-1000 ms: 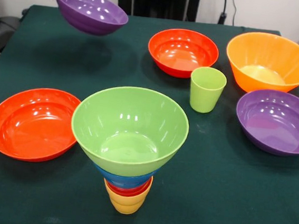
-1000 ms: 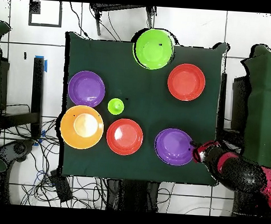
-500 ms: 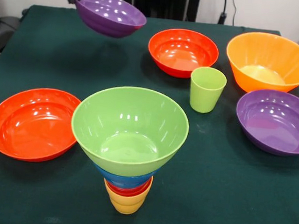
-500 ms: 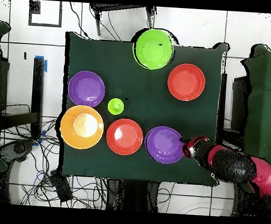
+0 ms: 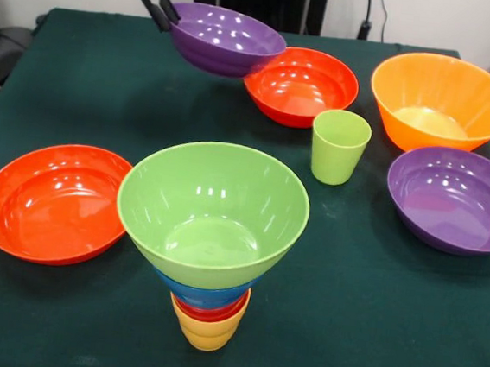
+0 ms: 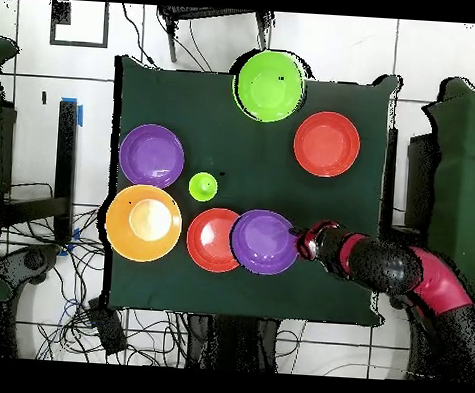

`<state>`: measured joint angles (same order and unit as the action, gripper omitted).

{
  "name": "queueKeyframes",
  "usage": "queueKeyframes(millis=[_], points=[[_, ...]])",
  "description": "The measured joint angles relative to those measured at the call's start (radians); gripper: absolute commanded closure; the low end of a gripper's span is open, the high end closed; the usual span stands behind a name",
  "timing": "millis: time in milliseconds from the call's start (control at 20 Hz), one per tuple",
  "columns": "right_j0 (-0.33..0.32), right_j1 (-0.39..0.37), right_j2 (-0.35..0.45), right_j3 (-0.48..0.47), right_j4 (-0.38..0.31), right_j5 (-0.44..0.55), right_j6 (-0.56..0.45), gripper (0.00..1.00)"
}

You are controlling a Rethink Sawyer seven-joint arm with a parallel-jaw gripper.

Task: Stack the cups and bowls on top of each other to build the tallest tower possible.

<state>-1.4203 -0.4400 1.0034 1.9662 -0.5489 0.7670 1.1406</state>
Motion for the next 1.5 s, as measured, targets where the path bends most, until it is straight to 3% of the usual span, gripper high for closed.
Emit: queueKeyframes(millis=[400,750,1500], points=[[0.034,0.046,0.001,-0.099,0.103,0.128,0.0,1.0],[0.078,0.026,0.001,-0.174,0.161,0.254,0.0,1.0],[0.19,-0.045,0.005,-0.2,0.223,0.298,0.0,1.0]])
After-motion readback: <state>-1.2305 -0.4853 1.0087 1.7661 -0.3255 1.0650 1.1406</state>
